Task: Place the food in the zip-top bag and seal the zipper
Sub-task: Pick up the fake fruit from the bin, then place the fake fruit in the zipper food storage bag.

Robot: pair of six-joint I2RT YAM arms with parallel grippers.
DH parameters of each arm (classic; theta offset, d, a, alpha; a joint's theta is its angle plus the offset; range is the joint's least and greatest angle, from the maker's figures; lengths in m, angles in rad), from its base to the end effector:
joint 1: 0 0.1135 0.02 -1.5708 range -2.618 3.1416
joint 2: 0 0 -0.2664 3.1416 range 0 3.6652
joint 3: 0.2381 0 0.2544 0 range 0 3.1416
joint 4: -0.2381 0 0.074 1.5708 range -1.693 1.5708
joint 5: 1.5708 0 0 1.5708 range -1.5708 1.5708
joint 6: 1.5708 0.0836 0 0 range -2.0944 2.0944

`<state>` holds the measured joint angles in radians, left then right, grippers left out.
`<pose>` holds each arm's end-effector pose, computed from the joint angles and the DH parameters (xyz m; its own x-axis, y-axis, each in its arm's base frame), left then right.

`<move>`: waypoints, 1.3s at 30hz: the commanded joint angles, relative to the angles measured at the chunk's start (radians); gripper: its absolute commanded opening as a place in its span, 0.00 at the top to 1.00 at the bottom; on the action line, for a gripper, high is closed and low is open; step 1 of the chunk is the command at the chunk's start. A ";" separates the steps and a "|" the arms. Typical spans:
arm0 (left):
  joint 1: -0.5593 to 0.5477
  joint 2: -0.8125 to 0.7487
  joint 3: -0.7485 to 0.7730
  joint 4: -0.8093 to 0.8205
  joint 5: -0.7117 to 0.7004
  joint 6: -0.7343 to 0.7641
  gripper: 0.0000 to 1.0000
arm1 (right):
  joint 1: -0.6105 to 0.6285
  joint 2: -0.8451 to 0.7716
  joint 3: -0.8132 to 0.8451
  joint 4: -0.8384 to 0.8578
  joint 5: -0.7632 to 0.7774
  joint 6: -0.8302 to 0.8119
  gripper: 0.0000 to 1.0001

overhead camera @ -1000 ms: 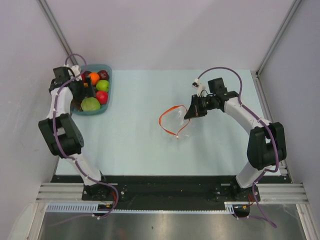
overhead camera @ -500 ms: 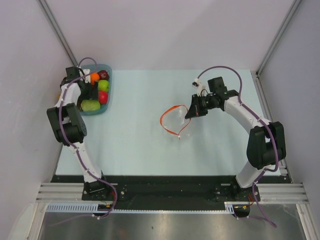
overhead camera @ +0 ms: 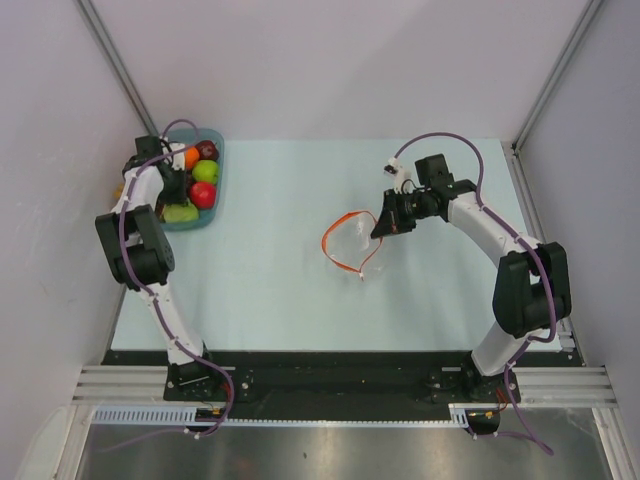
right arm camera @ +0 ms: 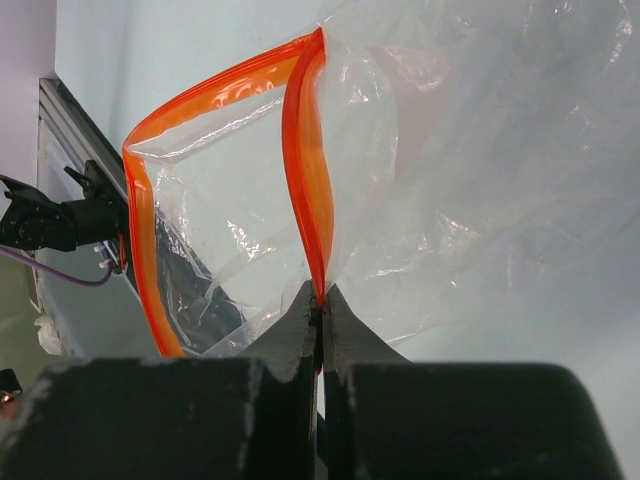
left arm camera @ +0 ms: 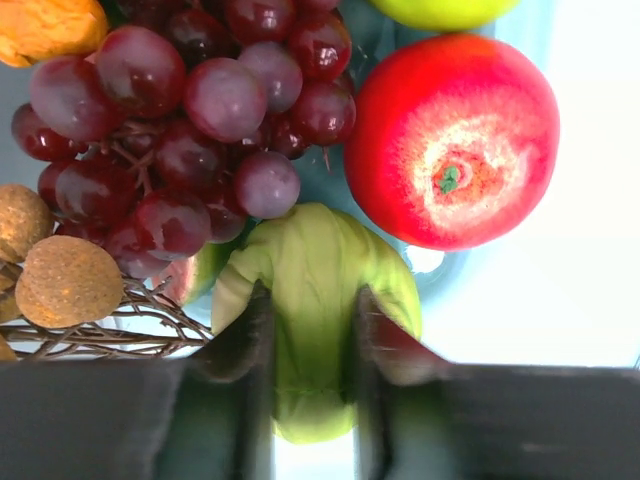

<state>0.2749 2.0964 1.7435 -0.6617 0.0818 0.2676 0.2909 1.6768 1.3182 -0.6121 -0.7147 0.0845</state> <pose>0.4729 0.1263 0.1812 -0.8488 0.0344 -0.5275 -0.0047 0.9973 0.0727 0.3466 0.1610 0.2346 -0.8360 -0.1837 -0.5171 -0.5024 0.6352 0.5866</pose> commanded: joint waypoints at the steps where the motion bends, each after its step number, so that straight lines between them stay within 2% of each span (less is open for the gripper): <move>1: 0.000 -0.074 0.022 -0.047 0.022 -0.017 0.87 | -0.007 -0.009 0.042 0.005 -0.003 -0.012 1.00; 6: -0.002 -0.171 0.030 -0.041 0.047 -0.070 0.95 | -0.010 -0.012 0.042 0.006 -0.049 -0.016 1.00; 9: -0.005 -0.216 0.039 -0.062 0.113 -0.100 0.99 | -0.022 -0.015 0.044 0.025 -0.115 0.001 1.00; 13: -0.034 -0.278 0.034 -0.082 0.162 -0.128 1.00 | -0.039 -0.019 0.046 0.055 -0.198 0.047 1.00; 16: -0.060 -0.343 0.031 -0.081 0.249 -0.148 1.00 | -0.041 -0.026 0.049 0.072 -0.258 0.076 1.00; 18: -0.083 -0.392 0.013 -0.059 0.363 -0.162 1.00 | -0.039 -0.040 0.050 0.098 -0.310 0.103 1.00; 21: -0.163 -0.508 -0.031 0.011 0.545 -0.186 1.00 | -0.030 -0.045 0.050 0.141 -0.386 0.165 1.00; 25: -0.359 -0.674 -0.130 0.207 0.738 -0.211 1.00 | -0.024 -0.039 0.050 0.184 -0.466 0.239 1.00; 27: -0.413 -0.742 -0.199 0.285 0.850 -0.261 1.00 | -0.024 -0.038 0.050 0.198 -0.489 0.248 1.00; 28: -0.466 -0.757 -0.220 0.360 0.868 -0.302 1.00 | -0.018 -0.035 0.050 0.202 -0.493 0.244 1.00; 30: -0.526 -0.785 -0.263 0.399 0.910 -0.304 1.00 | -0.015 -0.034 0.050 0.204 -0.485 0.227 1.00; 34: -0.707 -0.788 -0.288 0.383 0.882 -0.203 1.00 | 0.002 -0.014 0.050 0.199 -0.468 0.212 1.00; 39: -0.801 -0.768 -0.412 0.393 0.856 -0.092 1.00 | 0.008 -0.008 0.050 0.203 -0.494 0.198 1.00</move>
<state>-0.4736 1.3037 1.4288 -0.3046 0.9218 0.0597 0.2905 1.6764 1.3247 -0.4351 -1.1595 0.2947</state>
